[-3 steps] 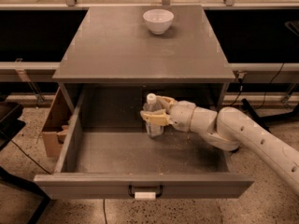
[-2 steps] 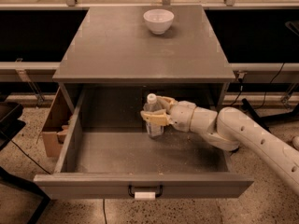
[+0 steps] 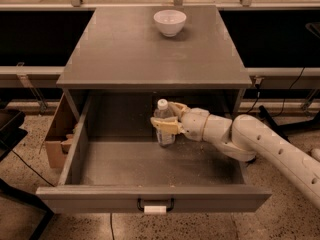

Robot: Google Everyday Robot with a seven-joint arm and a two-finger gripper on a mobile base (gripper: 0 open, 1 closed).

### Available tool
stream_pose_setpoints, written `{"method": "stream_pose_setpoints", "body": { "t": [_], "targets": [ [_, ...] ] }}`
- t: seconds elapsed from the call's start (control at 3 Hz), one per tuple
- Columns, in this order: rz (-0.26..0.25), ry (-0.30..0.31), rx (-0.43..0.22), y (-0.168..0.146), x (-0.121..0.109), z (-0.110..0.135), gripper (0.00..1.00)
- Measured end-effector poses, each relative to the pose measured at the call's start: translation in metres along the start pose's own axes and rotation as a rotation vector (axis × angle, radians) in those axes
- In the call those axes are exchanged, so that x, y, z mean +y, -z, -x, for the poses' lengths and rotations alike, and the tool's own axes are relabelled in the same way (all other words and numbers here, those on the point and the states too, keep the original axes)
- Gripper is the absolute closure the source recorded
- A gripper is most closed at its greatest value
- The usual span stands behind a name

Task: Place blue plastic bottle into top drawer

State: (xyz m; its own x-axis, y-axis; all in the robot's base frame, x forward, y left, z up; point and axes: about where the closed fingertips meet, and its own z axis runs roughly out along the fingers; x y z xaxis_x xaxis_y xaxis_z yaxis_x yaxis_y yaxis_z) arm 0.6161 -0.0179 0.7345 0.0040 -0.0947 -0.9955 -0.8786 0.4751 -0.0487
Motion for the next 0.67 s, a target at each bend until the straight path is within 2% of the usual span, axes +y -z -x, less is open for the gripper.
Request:
{"method": "stream_pose_setpoints", "body": {
  "t": [0.33,0.67],
  "targets": [
    [0.000,0.000,0.000,0.000,0.000,0.000,0.05],
    [0.011,-0.020,-0.047,0.003,0.009,0.010,0.00]
  ]
}}
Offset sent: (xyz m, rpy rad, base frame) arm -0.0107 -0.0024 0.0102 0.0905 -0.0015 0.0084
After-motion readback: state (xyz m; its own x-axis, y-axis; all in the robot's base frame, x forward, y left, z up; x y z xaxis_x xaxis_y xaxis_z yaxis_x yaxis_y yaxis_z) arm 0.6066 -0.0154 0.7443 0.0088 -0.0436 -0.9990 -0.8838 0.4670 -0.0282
